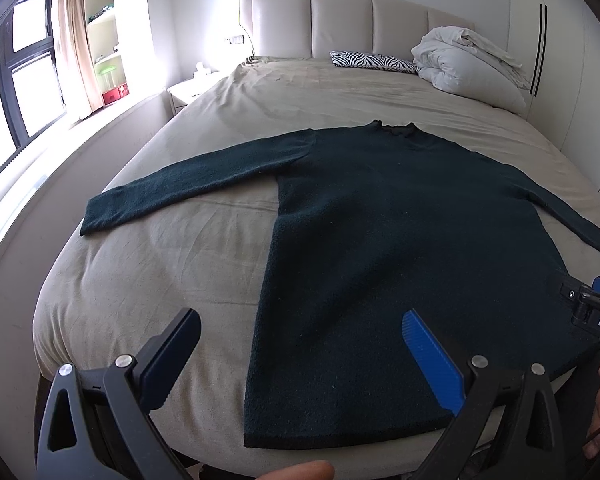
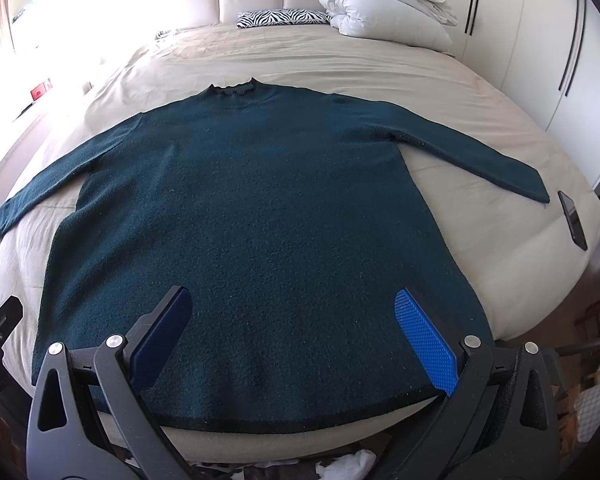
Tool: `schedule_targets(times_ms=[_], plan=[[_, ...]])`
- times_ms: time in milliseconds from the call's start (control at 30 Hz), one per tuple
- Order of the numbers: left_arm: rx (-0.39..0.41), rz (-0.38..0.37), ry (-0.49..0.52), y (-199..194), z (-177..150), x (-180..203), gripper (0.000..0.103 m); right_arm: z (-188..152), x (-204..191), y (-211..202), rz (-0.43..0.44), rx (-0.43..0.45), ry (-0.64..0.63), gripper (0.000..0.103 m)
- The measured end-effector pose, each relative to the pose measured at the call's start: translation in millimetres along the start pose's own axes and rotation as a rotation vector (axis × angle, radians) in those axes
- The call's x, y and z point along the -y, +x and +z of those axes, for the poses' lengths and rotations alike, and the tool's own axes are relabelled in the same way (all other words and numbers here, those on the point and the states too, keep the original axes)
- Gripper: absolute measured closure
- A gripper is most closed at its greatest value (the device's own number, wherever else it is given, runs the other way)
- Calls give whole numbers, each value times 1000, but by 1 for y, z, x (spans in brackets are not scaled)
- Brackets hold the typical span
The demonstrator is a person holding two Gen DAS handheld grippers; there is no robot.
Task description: Fold small clothes
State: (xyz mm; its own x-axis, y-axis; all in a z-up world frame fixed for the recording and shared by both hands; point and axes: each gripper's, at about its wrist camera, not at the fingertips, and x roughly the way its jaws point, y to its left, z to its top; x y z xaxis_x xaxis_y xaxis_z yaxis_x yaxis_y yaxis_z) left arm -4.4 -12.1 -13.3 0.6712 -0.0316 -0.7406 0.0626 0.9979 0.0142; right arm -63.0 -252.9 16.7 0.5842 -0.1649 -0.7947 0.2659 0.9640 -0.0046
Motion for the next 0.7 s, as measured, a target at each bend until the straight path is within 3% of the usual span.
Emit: schedule_targets(times_ms=[200,300,467,567,700], plan=[[-24,-112,-56,8,6,-1,0,12,61,7,36,37,121,0],[-9,-125,-78,13,17,2,0,24,126,15,71,70,256,0],[-15,-104,-16,30,45,24,0,44,252,39,85,138,510,0],[-35,-136,-5,44,61,37,0,53,324,67,87,130,642,6],[-41,-191,-59,65,75,48,0,55,409,117,106,64,845,24]])
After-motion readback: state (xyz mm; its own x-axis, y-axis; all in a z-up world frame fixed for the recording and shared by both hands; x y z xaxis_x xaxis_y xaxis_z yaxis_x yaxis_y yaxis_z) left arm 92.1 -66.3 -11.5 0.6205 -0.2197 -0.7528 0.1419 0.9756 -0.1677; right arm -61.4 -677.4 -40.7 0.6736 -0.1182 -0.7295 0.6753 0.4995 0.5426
